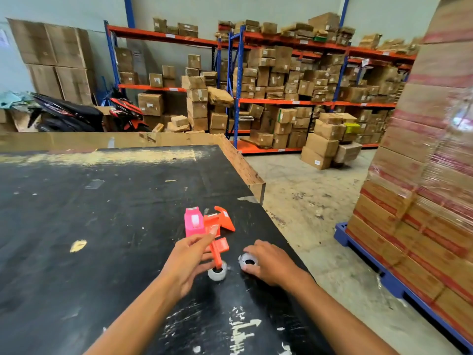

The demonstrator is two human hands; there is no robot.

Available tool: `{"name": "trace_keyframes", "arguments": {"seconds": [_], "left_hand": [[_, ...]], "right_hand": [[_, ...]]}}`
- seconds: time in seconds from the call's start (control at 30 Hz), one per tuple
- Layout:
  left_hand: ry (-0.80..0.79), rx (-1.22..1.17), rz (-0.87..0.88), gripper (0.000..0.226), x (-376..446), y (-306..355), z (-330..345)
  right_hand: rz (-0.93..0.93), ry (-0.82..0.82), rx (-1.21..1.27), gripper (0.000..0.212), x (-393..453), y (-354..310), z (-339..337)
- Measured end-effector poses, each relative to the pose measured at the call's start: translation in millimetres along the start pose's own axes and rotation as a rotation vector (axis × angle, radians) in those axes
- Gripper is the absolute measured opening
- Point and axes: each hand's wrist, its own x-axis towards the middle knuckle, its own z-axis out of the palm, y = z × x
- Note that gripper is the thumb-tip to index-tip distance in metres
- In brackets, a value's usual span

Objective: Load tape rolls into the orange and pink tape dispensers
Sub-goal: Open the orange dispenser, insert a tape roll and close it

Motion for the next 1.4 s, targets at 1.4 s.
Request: {"name": "trace_keyframes", "arguments": {"seconds": [1.4], "left_hand": [[0.310, -0.144, 0.021, 0.030, 47, 20, -38]], "right_hand": [[0.069, 0.029, 0.285, 0.043, 164, -16, -4]]}}
